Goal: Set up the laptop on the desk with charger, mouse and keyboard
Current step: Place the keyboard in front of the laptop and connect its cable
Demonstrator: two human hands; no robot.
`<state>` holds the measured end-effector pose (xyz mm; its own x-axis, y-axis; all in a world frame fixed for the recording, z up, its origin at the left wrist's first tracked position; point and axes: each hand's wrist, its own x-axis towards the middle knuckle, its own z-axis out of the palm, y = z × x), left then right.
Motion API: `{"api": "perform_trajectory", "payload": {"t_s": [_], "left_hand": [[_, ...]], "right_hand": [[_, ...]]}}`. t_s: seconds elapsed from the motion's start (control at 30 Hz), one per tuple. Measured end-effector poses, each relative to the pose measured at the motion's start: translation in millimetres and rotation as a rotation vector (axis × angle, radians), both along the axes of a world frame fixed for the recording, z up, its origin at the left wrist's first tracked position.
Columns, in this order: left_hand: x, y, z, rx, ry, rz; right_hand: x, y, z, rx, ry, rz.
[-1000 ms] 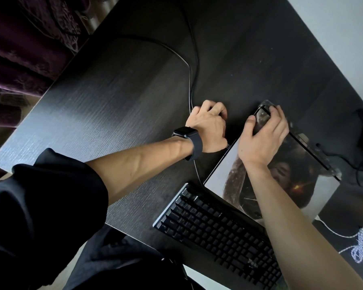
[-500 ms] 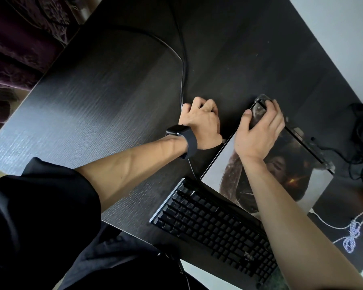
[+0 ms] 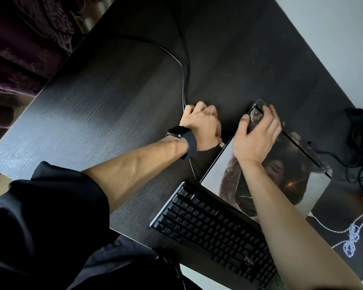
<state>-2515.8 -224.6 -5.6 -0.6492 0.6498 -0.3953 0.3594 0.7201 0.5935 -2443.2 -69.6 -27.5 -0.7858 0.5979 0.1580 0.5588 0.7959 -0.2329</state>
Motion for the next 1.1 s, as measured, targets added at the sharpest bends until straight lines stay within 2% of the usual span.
{"api": "perform_trajectory", "payload": {"t_s": [0.17,0.33,0.83,0.93,1.1], "left_hand": [[11.3,-3.7,-8.5,0.039,0.071,-0.004],[14.8,-20.3,-20.8,0.136,0.250,-0.135],[2.2,-26.6,-27.2,0.295,0.024,-0.192],[4.3,-23.1,-29.3,0.282,0.058,-0.213],[12.6,-19.0,-33.7,0.365,0.104,-0.155]], "right_hand": [[1.4,1.6,-1.5,-0.004,-0.001,-0.003],[2.4,0.1,0.7,-0.019,-0.006,-0.008],[-1.8,-2.9,2.9,-0.049,-0.009,-0.004],[-2.3,-2.3,2.7,-0.046,-0.008,-0.002],[-2.5,-2.8,2.7,-0.045,-0.025,-0.008]]}}
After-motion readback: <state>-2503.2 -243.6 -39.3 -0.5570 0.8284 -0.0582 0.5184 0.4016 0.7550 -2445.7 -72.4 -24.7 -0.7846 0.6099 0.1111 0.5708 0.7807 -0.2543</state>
